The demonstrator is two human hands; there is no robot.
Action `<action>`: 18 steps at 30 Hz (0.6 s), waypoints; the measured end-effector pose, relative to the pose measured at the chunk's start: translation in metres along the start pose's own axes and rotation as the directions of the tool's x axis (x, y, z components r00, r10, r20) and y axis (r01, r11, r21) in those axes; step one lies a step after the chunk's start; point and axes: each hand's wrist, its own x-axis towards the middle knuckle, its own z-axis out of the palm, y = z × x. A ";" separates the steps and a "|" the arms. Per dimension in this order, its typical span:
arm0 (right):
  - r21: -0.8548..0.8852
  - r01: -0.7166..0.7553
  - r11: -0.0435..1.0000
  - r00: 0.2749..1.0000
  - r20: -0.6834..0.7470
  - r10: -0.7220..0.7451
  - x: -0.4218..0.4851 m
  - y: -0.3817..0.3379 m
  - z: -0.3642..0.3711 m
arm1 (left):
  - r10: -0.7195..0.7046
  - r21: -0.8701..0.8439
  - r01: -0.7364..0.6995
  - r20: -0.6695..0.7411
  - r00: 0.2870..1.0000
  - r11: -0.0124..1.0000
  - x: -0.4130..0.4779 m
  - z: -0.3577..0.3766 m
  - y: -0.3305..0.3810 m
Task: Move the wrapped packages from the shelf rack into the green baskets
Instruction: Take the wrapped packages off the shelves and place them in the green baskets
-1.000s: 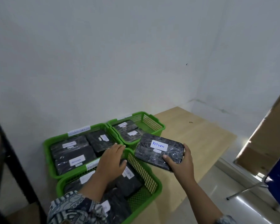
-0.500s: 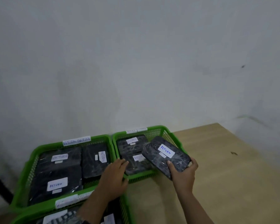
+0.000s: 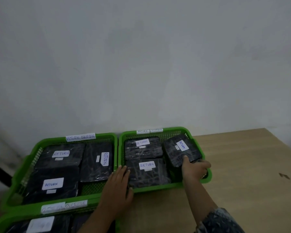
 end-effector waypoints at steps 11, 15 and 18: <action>0.033 -0.338 0.941 0.933 0.141 0.330 0.025 0.003 0.022 | -0.037 0.064 0.035 0.036 0.999 0.997 0.000 -0.005 0.005; -0.001 -0.362 0.932 0.885 0.315 0.344 0.025 -0.002 0.011 | -0.046 0.066 0.044 0.034 0.998 0.997 0.002 -0.016 0.013; -0.068 -0.271 0.960 0.891 0.358 0.278 0.016 -0.010 0.001 | -0.015 0.037 0.015 0.003 1.000 0.999 -0.001 -0.026 0.017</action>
